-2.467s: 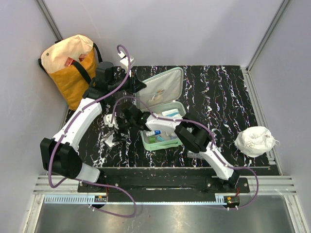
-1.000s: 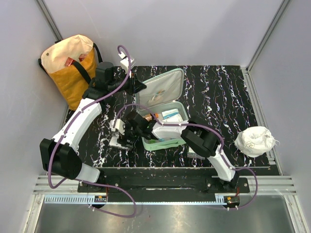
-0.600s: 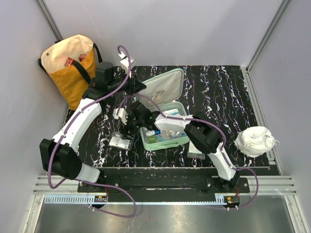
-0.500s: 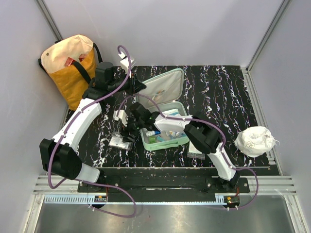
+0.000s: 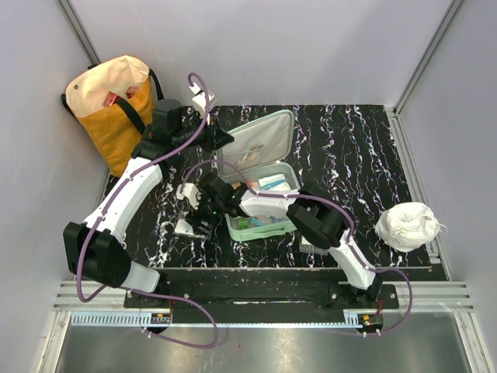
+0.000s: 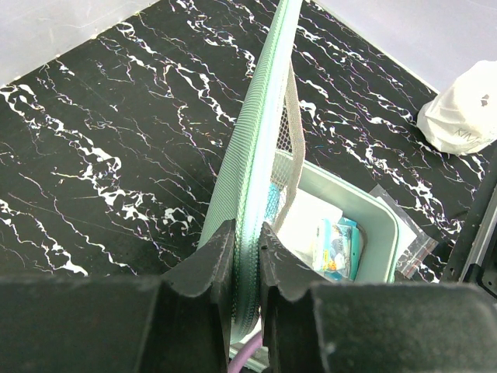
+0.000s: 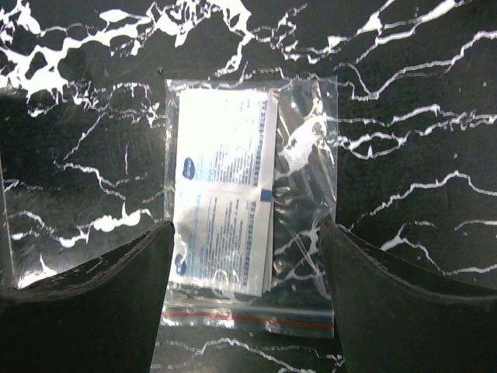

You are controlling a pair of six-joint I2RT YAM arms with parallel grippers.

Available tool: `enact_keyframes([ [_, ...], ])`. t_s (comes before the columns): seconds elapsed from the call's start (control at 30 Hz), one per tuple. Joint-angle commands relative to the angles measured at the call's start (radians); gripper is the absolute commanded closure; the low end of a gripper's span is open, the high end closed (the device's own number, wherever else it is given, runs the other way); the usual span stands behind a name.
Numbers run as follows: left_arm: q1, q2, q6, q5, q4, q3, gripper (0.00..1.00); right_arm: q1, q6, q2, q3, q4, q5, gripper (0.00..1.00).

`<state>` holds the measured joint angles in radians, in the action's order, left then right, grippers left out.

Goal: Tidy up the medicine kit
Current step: Pick up the medical item at the center of the board.

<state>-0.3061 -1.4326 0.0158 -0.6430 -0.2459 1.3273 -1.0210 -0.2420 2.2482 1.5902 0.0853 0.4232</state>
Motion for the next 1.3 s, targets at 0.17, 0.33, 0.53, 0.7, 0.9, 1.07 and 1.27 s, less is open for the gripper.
enact_keyframes([
  [0.17,-0.001,0.012,0.004,-0.014,-0.064,0.026,0.88,-0.073,-0.026,0.034,-0.065,0.019,-0.184,0.28],
  [0.33,-0.001,0.012,0.004,-0.014,-0.061,0.024,0.88,-0.086,0.023,-0.009,-0.171,-0.073,-0.202,0.4],
  [0.53,-0.001,0.014,0.004,-0.012,-0.062,0.024,0.88,-0.09,0.052,-0.07,-0.208,-0.156,-0.176,0.55],
  [0.7,0.001,0.014,0.0,-0.006,-0.072,0.032,0.87,-0.091,0.053,-0.133,-0.205,-0.214,-0.162,0.66],
  [0.9,-0.001,0.02,-0.004,0.002,-0.075,0.032,0.87,-0.09,0.05,-0.159,-0.151,-0.153,-0.165,0.8],
  [1.07,-0.001,0.023,-0.004,0.005,-0.075,0.033,0.88,-0.09,0.027,-0.219,-0.205,-0.177,-0.146,0.92],
  [1.27,-0.001,0.017,0.001,0.0,-0.07,0.033,0.88,-0.09,0.021,-0.309,-0.367,-0.384,-0.058,1.0],
])
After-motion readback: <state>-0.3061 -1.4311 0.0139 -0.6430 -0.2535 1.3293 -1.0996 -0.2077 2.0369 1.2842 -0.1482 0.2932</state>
